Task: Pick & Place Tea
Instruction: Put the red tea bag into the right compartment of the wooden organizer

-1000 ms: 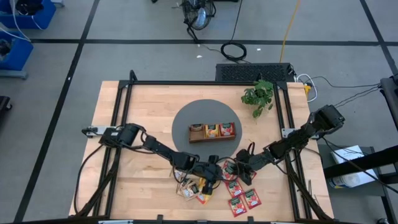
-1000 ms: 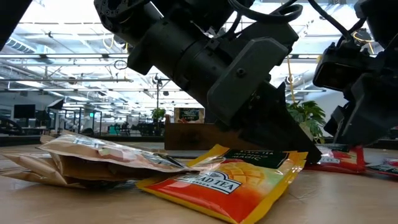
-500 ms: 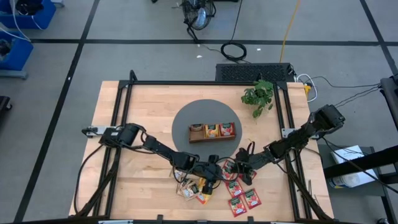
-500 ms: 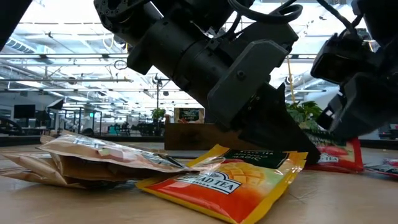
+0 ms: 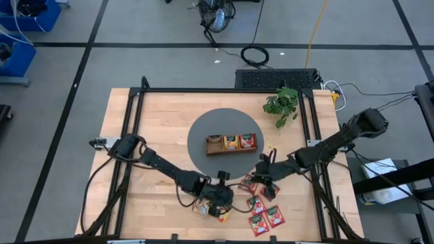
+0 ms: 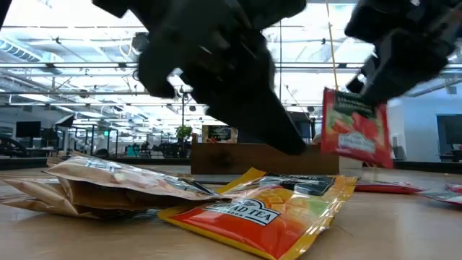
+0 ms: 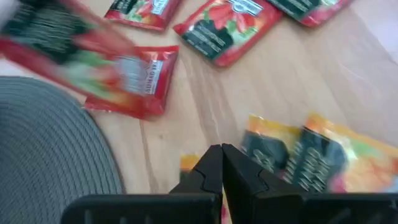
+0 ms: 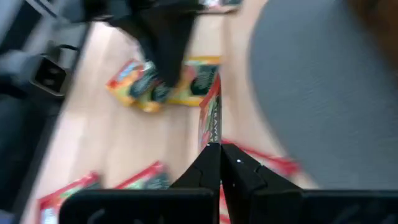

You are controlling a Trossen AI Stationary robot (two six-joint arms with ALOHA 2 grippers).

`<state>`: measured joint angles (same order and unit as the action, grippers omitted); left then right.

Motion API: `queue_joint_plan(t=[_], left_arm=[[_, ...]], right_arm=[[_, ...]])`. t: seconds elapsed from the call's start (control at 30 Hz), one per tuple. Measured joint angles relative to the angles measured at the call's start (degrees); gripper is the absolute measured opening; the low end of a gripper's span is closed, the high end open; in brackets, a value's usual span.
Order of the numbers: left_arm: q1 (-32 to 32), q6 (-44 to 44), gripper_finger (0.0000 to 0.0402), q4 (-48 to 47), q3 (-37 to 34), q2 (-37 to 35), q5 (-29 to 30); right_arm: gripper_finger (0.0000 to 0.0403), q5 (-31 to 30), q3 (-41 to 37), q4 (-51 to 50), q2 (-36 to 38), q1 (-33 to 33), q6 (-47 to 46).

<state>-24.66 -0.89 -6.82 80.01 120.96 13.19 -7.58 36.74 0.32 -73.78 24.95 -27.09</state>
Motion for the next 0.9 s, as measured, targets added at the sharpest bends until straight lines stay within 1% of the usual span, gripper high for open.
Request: queue_joint_plan(t=[0.1,0.2,0.3,0.53,0.63,0.8,0.9], left_arm=[[-1.6,1.0,0.0017,-4.6,0.0,-0.9,2.0],[-2.7,1.0,0.0017,-5.2,0.0,-1.0,4.0],[-3.3,0.5,0.0017,-5.1,0.0,-1.0,5.0],[-3.2,0.7,0.0017,-5.3,0.0,-1.0,5.0],[-3.1,0.4,0.0017,-5.4,0.0,-1.0,5.0],[-3.1,0.8,0.0017,-5.4,0.0,-1.0,5.0],[-3.1,0.9,0.0017,-5.4,0.0,-1.0,5.0]], right_arm=[[0.0,-0.1,5.6,-11.1,1.1,-3.3,6.1],[0.0,-0.2,10.4,-21.8,1.5,-8.0,13.8],[0.0,-0.2,14.0,-28.2,1.5,-12.9,21.0],[0.0,0.1,21.0,-34.9,1.5,-22.1,34.5],[0.0,0.8,21.7,-35.2,1.5,-26.0,36.8],[0.0,7.4,21.7,-36.1,-0.2,-32.5,37.7],[0.0,7.8,21.6,-36.5,-2.8,-34.3,38.5]])
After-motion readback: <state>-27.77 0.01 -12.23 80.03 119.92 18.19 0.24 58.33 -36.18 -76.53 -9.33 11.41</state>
